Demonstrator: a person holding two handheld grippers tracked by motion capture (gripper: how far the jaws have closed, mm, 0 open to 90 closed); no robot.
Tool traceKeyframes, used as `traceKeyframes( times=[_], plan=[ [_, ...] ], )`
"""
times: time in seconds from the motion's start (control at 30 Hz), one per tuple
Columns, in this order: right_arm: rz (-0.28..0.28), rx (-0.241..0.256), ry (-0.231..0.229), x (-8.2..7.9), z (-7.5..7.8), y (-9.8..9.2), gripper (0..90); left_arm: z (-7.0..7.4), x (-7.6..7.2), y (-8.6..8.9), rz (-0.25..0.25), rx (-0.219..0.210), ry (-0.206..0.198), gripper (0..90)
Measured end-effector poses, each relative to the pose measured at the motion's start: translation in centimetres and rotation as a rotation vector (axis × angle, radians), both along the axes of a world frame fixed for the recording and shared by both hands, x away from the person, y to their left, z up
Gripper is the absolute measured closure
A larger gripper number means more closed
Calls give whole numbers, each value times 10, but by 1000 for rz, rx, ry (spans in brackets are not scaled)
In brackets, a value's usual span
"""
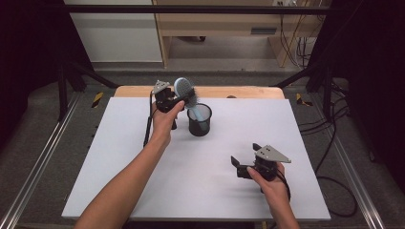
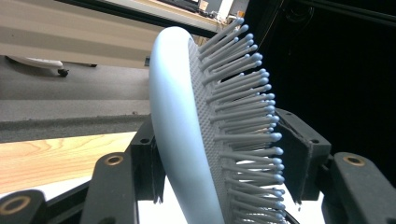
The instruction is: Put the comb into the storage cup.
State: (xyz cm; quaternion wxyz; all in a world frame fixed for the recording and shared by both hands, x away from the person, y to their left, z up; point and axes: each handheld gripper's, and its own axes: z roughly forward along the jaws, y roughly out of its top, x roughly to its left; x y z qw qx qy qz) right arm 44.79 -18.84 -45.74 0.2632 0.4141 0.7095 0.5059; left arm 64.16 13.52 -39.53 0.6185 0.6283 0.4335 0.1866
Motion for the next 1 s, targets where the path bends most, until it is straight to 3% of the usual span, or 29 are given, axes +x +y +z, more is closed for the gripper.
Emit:
traceKeyframes(
  times=[0.7,1.0],
  plan=[
    [0,4,3,0,0,0,42,-3,2,3,4,-1,15,387],
    [-2,7,3,-1,0,0,42,-3,-1,1,5,29,9,321]
  ],
)
